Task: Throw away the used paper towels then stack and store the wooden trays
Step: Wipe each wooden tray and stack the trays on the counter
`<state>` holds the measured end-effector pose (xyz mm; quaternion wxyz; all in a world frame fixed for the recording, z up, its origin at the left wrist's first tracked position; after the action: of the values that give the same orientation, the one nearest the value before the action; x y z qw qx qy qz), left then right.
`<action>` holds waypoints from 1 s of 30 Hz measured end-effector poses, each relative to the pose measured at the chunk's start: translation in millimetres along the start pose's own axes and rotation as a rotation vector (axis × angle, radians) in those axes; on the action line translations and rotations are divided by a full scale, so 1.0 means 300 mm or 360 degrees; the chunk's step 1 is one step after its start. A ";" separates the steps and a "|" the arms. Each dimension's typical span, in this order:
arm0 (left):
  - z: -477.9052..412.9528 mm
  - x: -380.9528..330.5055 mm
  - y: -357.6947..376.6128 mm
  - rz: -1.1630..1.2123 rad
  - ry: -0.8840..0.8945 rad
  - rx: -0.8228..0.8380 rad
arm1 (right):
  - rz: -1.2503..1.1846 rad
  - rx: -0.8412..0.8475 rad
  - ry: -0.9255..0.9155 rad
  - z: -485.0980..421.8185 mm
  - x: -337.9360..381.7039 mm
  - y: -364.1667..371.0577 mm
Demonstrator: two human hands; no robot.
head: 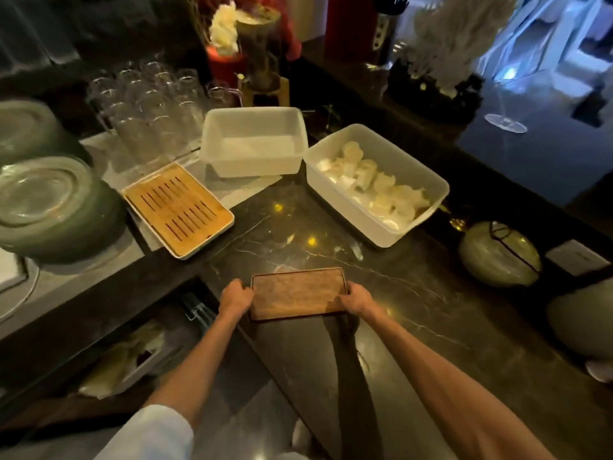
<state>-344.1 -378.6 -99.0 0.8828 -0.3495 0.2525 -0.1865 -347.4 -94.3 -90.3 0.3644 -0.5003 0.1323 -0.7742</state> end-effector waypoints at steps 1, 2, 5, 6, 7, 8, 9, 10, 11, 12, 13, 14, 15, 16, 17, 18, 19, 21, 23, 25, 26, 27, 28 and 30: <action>-0.020 -0.002 0.012 0.0030 0.0005 0.0021 | -0.0087 -0.0006 0.0038 -0.019 -0.008 0.009; -0.032 -0.004 0.023 0.0067 -0.0001 0.0035 | -0.0173 -0.0017 0.0081 -0.033 -0.017 0.015; -0.049 -0.019 0.050 0.0241 -0.0102 0.0107 | -0.0393 -0.0091 0.0208 -0.051 -0.057 0.017; -0.051 -0.026 0.059 0.0287 -0.0134 0.0138 | -0.0484 -0.0123 0.0269 -0.042 -0.074 0.013; -0.051 -0.035 0.070 0.0315 -0.0147 0.0172 | -0.0555 -0.0159 0.0323 -0.024 -0.090 0.003; -0.042 -0.048 0.086 0.0319 -0.0137 0.0204 | -0.0608 -0.0204 0.0359 0.003 -0.112 -0.013; -0.023 -0.066 0.105 0.0310 -0.0107 0.0229 | -0.0661 -0.0262 0.0372 0.038 -0.138 -0.032; 0.006 -0.087 0.131 0.0297 -0.0065 0.0256 | -0.0735 -0.0337 0.0377 0.086 -0.173 -0.053; 0.046 -0.111 0.166 0.0287 -0.0015 0.0301 | -0.0836 -0.0422 0.0388 0.147 -0.220 -0.076; 0.095 -0.137 0.208 0.0278 0.0044 0.0368 | -0.0941 -0.0506 0.0411 0.222 -0.273 -0.098; 0.151 -0.162 0.258 0.0265 0.0111 0.0456 | -0.1022 -0.0589 0.0436 0.306 -0.334 -0.120; 0.210 -0.182 0.312 0.0243 0.0175 0.0559 | -0.1078 -0.0668 0.0458 0.398 -0.398 -0.138; 0.275 -0.198 0.371 0.0203 0.0230 0.0670 | -0.1113 -0.0755 0.0481 0.497 -0.465 -0.155; 0.348 -0.209 0.438 0.0153 0.0282 0.0780 | -0.1136 -0.0853 0.0511 0.604 -0.533 -0.168; 0.425 -0.215 0.504 0.0102 0.0337 0.0885 | -0.1153 -0.0950 0.0554 0.715 -0.599 -0.176; 0.506 -0.215 0.570 0.0059 0.0392 0.0983 | -0.1170 -0.1042 0.0607 0.828 -0.663 -0.177; 0.587 -0.208 0.634 0.0016 0.0437 0.1063 | -0.1181 -0.1128 0.0657 0.937 -0.725 -0.169; 0.744 -0.175 0.763 -0.0091 0.0504 0.1179 | -0.1162 -0.1284 0.0740 1.153 -0.835 -0.141; 0.892 -0.129 0.886 -0.0211 0.0555 0.1269 | -0.1150 -0.1440 0.0787 1.356 -0.927 -0.109; 1.030 -0.077 0.988 -0.0283 0.0603 0.1308 | -0.1177 -0.1559 0.0820 1.525 -1.018 -0.080; 1.095 -0.051 1.031 -0.0298 0.0624 0.1300 | -0.1196 -0.1599 0.0836 1.596 -1.065 -0.065; 1.159 -0.023 1.070 -0.0306 0.0641 0.1290 | -0.1206 -0.1630 0.0852 1.661 -1.112 -0.050; 1.221 0.007 1.109 -0.0315 0.0652 0.1289 | -0.1198 -0.1659 0.0869 1.722 -1.158 -0.034; 1.328 0.073 1.182 -0.0353 0.0665 0.1307 | -0.1150 -0.1701 0.0908 1.827 -1.242 -0.007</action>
<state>-42.8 62.0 -107.7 0.8530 0.0487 0.2913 -0.4303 216.3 254.2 -87.2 -0.2601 -0.4008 0.4105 -0.7767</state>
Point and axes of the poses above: each hand's wrist, its own z-axis away from the middle knuckle, its own y-axis out of the palm, x = y × z, the point moved 4 cm from there along -z, towards the middle knuckle, and after that the axes turned 15 degrees about -y, right-handed, at the moved point
